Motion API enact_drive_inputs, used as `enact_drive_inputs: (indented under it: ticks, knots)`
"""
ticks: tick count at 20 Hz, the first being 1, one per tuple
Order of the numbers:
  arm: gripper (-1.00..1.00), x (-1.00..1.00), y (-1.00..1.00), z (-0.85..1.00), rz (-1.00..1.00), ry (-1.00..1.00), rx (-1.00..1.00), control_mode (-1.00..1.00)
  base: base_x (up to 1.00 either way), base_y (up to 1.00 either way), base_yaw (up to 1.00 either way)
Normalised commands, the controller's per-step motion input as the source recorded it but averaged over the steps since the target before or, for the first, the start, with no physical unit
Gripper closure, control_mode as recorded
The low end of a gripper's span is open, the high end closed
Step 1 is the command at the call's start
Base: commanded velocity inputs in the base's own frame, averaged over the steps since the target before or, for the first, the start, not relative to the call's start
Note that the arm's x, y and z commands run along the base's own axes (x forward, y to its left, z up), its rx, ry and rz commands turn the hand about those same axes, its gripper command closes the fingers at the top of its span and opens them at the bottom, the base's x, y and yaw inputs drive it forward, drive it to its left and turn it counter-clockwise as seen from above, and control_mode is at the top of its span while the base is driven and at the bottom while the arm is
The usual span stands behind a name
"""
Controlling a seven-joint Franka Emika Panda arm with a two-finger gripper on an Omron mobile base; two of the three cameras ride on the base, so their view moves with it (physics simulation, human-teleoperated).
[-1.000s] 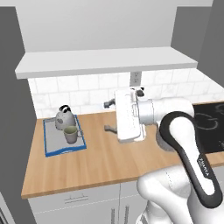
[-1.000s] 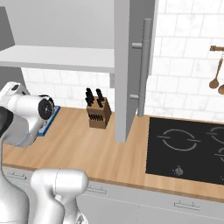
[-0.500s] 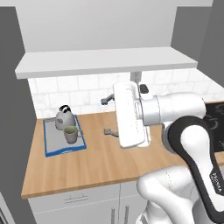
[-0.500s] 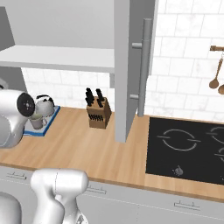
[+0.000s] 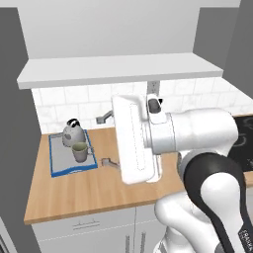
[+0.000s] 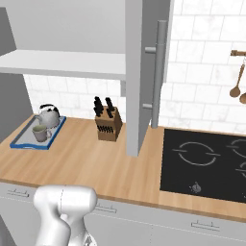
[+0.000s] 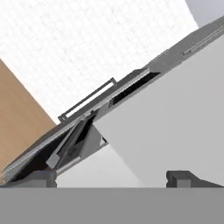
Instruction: Pick the kettle from the counter and place it on the tray. Then pick the mug from the cabinet and place it on the tray. Then close the cabinet doors.
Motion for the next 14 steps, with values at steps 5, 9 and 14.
enact_drive_inputs:
  ticks: [5,9,14]
  knots:
    - [-1.0,-0.37,0.49,0.31,0.03,-0.32,-0.08,-1.0,0.0,0.0,0.0]
    - [-1.0,-0.16,0.4,0.08,0.08,-0.37,-0.16,-1.0,0.0,0.0,0.0]
    - [-1.0,-0.22,0.34,0.03,0.09,-0.57,-0.28,-1.0,0.0,0.0,0.0]
